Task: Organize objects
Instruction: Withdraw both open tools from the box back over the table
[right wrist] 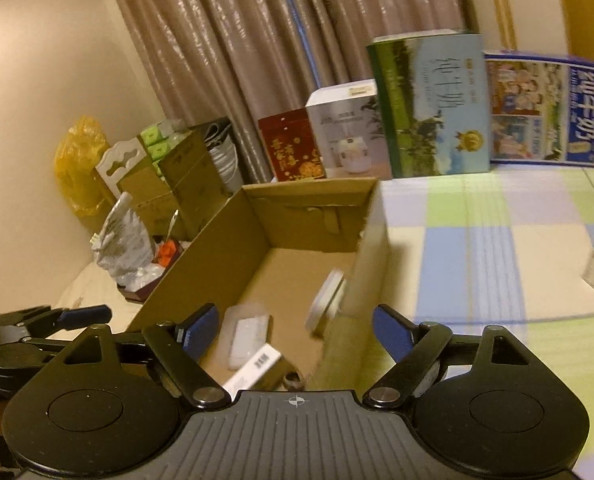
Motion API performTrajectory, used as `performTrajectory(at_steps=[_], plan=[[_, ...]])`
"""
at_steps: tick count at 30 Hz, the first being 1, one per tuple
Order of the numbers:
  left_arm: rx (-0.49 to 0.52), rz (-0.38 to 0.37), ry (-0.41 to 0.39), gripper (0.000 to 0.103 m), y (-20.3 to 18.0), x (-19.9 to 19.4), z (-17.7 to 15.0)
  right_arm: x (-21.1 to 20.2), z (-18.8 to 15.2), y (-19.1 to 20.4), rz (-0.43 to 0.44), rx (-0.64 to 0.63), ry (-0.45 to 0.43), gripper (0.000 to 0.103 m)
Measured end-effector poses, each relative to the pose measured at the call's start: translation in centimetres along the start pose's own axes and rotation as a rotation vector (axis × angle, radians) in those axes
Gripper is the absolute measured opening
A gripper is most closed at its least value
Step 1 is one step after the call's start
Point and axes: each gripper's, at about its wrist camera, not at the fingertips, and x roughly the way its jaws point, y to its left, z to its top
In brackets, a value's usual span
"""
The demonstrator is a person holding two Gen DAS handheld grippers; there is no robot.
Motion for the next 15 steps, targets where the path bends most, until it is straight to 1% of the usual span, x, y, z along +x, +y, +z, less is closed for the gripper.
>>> performTrajectory(at_steps=[6,11,15], plan=[[-0.038,-0.006,-0.022,0.083,-2.3,-4.0,-1.6,-5.1,-2.4,-0.1,-0.022,-0.03,-0.012,0.088],[-0.051,-0.007,-0.028,0.089,-4.6,-6.9,-2.9,-8.7,-4.3,-0.1,-0.049,-0.057,-0.018,0.091],[-0.058,-0.011,-0.036,0.095,-6.7,-8.9,-4.0,-11.3,-5.8,-0.9,-0.071,-0.059,-0.025,0.093]])
